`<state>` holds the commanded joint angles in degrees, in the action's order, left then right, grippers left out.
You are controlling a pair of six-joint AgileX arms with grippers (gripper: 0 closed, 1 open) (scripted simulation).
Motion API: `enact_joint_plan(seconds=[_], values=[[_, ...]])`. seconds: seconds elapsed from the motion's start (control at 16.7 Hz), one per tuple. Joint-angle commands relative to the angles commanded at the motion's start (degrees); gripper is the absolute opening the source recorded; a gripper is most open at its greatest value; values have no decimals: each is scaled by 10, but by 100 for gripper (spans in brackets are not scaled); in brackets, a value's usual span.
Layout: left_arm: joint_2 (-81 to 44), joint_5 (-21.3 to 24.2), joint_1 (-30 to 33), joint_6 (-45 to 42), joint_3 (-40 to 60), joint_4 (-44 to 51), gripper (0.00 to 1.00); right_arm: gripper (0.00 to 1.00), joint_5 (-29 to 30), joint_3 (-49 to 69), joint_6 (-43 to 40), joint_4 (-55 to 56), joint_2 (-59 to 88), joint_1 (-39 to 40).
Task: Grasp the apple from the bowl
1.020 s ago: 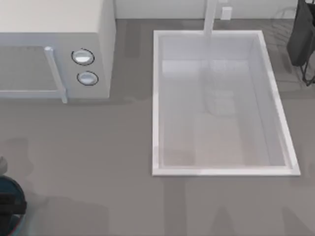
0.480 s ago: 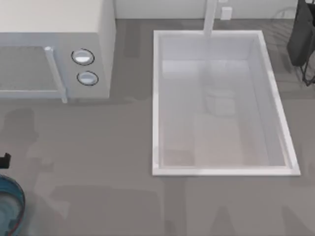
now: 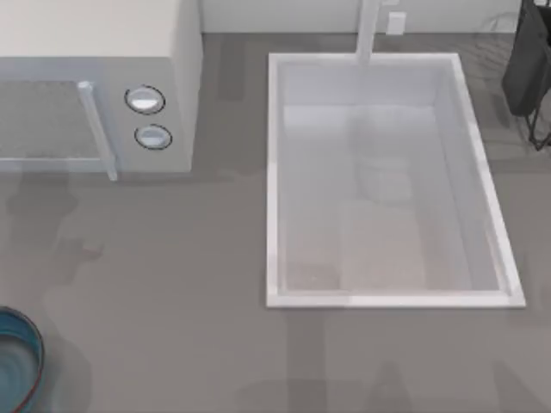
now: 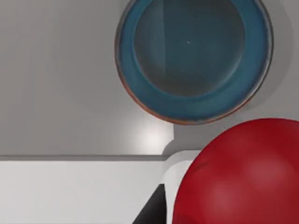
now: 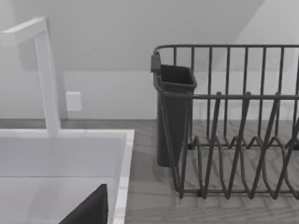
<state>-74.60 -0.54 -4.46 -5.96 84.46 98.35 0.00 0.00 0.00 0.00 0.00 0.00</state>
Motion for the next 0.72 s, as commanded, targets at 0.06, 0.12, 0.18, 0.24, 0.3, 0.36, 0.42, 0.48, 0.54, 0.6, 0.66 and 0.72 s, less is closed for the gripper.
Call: enact_joint_plan(seconds=[0.06, 0.12, 0.18, 0.24, 0.3, 0.36, 0.42, 0.48, 0.54, 0.6, 0.66, 0.72], values=[[3, 0, 1, 1, 19, 19, 0, 100, 0, 0, 0, 0, 0, 0], [6, 0, 1, 1, 32, 32, 0, 100, 0, 0, 0, 0, 0, 0], [7, 0, 1, 2, 39, 39, 0, 100, 0, 0, 0, 0, 0, 0], [7, 0, 2, 2, 41, 41, 0, 100, 0, 0, 0, 0, 0, 0], [7, 0, 2, 2, 41, 41, 0, 100, 0, 0, 0, 0, 0, 0], [7, 0, 2, 2, 41, 41, 0, 100, 0, 0, 0, 0, 0, 0], [6, 0, -1, 1, 39, 39, 0, 100, 0, 0, 0, 0, 0, 0], [4, 0, 1, 2, 40, 39, 0, 100, 0, 0, 0, 0, 0, 0], [-3, 0, 8, 9, 43, 35, 0, 100, 0, 0, 0, 0, 0, 0], [-16, 0, 21, 22, 48, 27, 0, 100, 0, 0, 0, 0, 0, 0], [-35, 0, 39, 41, 55, 16, 0, 100, 0, 0, 0, 0, 0, 0], [-59, 1, 64, 65, 63, 2, 0, 100, 0, 0, 0, 0, 0, 0]])
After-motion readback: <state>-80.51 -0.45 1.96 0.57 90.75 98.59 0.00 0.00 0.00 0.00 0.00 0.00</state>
